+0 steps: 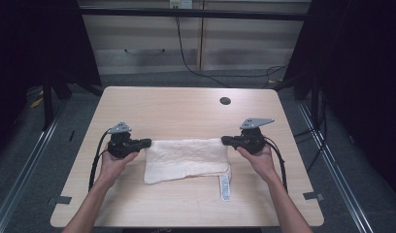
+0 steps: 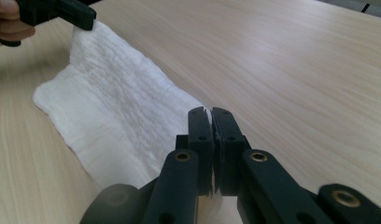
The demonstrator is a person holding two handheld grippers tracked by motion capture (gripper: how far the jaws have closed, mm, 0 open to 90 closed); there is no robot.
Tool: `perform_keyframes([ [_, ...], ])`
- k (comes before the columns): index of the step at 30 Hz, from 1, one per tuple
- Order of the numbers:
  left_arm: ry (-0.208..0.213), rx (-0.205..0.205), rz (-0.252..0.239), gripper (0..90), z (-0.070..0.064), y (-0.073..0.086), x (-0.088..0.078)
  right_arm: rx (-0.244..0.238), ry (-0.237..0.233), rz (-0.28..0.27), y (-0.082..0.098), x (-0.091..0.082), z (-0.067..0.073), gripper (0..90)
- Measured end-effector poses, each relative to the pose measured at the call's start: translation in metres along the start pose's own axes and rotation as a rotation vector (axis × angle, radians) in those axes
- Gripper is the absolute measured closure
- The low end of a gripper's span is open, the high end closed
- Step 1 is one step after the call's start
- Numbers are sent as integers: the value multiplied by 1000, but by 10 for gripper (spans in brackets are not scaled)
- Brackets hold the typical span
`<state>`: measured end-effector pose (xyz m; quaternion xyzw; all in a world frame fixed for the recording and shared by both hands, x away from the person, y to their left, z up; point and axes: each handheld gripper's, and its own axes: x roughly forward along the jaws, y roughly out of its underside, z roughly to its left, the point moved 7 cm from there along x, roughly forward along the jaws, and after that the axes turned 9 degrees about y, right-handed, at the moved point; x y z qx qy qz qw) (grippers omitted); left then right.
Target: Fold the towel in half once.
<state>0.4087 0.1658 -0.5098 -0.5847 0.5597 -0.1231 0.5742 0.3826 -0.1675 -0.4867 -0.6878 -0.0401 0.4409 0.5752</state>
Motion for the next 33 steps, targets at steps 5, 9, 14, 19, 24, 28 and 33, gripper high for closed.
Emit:
perform_keyframes([
  [5, -12, -17, -1, 867, 4, 3, 1, -68, -37, 16, 11, -2, 18, 874],
  [9, -13, -16, 2, 867, 3, 4, 2, -114, -68, 54, 23, -5, 32, 874],
  [14, -9, -5, -1, 867, 1, 3, 3, -130, -91, 88, 34, -8, 41, 874],
  [19, 7, 1, 3, 867, 0, 2, 6, -130, -108, 148, 51, -4, 42, 873],
  [24, 11, 16, -1, 866, -6, 0, 6, -108, -117, 179, 62, 5, 41, 873],
  [28, 22, 30, -6, 866, -10, -2, 4, -105, -120, 206, 67, 11, 44, 874],
  [33, 24, 41, -18, 866, -16, -4, 1, -93, -104, 212, 68, 11, 42, 878],
])
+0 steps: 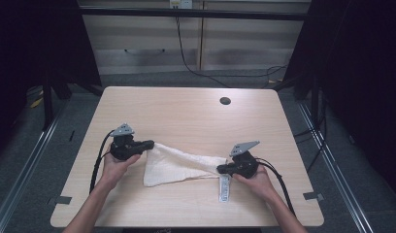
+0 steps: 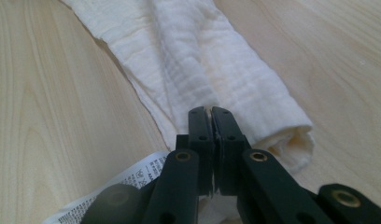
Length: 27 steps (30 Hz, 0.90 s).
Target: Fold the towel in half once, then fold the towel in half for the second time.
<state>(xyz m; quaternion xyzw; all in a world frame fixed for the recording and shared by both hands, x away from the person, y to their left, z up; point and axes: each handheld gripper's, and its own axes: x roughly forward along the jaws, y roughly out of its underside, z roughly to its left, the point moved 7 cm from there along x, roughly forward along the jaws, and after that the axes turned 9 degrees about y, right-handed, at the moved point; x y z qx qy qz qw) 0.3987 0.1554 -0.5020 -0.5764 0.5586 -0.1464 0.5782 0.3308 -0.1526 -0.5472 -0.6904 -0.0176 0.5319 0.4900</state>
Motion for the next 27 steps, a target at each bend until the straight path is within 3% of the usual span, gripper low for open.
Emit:
perform_keyframes([
  [5, 7, 23, -7, 866, -7, -3, -2, 4, 1, 1, 0, 1, 0, 879],
  [16, 50, 142, 24, 867, -40, 0, -9, 26, 21, 19, -1, 2, 2, 883],
  [22, 73, 220, 109, 866, -61, 21, -12, 29, 27, 15, 0, 2, 1, 884],
  [27, 98, 247, 199, 867, -71, 51, -14, 29, 48, 14, 0, 2, 3, 884],
])
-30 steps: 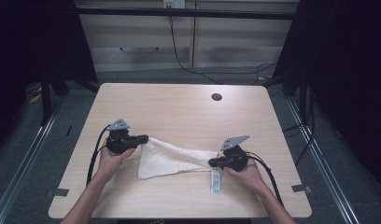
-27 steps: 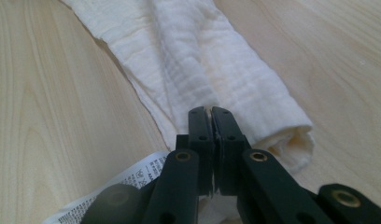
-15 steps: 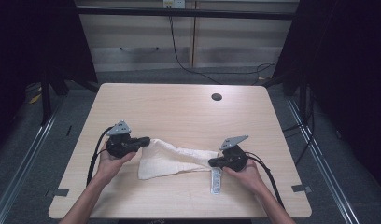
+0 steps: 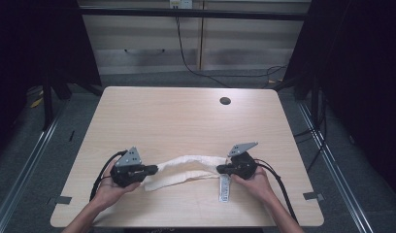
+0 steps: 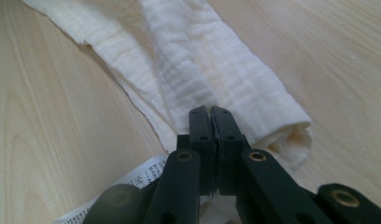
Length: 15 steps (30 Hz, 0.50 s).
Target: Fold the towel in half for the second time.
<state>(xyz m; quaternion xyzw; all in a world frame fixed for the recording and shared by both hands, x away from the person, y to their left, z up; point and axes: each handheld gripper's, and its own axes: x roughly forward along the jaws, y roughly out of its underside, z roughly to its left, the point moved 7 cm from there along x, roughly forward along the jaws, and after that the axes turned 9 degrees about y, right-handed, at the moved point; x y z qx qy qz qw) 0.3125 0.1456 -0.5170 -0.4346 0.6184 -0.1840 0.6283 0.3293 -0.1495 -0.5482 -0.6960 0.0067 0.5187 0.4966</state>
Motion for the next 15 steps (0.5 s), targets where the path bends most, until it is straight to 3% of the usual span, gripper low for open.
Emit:
perform_keyframes([
  [3, -27, 8, 48, 866, -1, 14, 5, 0, 10, -3, 0, 0, 1, 883],
  [7, -16, 30, 78, 867, -7, 27, 8, -15, 45, 1, 1, -2, 2, 883],
  [15, -26, 1, 54, 867, -4, 31, 5, -27, 85, -15, 12, -16, 0, 876],
])
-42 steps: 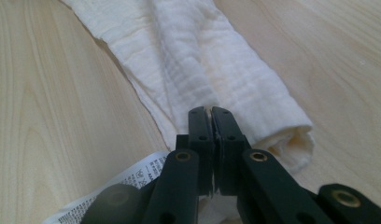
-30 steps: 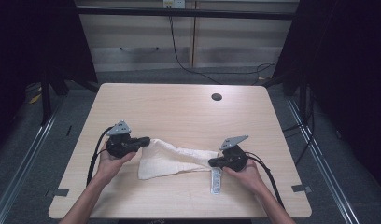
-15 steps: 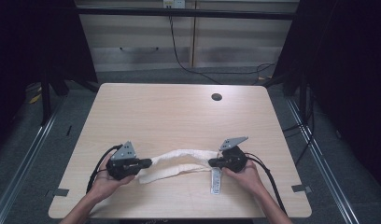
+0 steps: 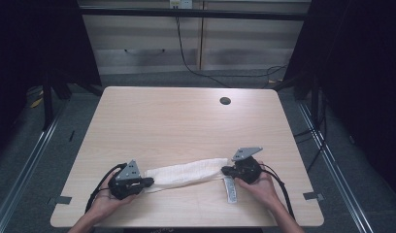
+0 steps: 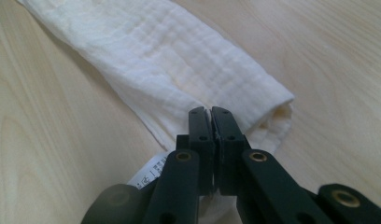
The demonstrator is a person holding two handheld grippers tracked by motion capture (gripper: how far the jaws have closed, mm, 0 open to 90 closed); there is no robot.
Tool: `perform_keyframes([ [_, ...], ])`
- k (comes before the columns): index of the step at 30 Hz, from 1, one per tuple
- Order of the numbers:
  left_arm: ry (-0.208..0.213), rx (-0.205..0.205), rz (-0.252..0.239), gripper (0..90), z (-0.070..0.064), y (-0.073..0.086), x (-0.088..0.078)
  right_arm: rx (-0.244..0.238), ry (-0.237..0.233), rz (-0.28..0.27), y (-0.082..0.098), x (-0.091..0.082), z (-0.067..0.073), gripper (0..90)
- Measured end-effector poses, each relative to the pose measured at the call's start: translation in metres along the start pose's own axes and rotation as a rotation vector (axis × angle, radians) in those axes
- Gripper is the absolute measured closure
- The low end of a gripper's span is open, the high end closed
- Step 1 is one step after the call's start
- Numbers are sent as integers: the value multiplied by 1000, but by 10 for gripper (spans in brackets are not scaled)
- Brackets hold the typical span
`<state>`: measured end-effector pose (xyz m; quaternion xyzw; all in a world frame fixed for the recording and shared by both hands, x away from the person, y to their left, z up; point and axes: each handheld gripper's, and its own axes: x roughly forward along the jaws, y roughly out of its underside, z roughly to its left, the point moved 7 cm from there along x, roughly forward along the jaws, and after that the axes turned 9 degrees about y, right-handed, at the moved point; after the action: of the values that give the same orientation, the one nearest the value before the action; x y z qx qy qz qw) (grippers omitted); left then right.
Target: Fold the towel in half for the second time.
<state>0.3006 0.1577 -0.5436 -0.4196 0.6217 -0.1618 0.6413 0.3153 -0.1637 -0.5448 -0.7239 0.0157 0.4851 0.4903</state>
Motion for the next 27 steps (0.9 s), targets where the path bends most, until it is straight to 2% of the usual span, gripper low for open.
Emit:
perform_keyframes([
  [3, 4, -23, -12, 866, 0, 0, 0, -5, -16, -10, 6, -8, 5, 867],
  [6, 34, -58, -27, 851, 0, 1, -1, 11, -37, -17, 11, -15, 9, 802],
  [8, 61, -71, -37, 809, 0, 1, -3, 39, -67, -25, 15, -19, 9, 784],
  [11, 85, -105, -79, 718, -2, -3, -7, 95, -88, -59, 17, -27, 4, 730],
  [15, 93, -124, -159, 606, 0, -14, -22, 157, -83, -133, 12, -43, -3, 674],
  [17, 74, -138, -204, 557, 4, -18, -33, 177, -57, -168, 10, -53, -6, 638],
  [18, 59, -158, -227, 524, 7, -19, -38, 191, -30, -180, 10, -58, -8, 614],
  [22, -21, -218, -237, 431, 23, -12, -54, 240, 46, -226, 15, -75, -20, 553],
  [24, -72, -226, -233, 407, 28, -7, -60, 276, 60, -238, 21, -83, -27, 522],
  [25, -85, -239, -239, 397, 31, -4, -63, 293, 80, -246, 25, -86, -31, 507],
  [27, -153, -276, -251, 363, 35, 1, -69, 323, 125, -252, 32, -91, -39, 461],
])
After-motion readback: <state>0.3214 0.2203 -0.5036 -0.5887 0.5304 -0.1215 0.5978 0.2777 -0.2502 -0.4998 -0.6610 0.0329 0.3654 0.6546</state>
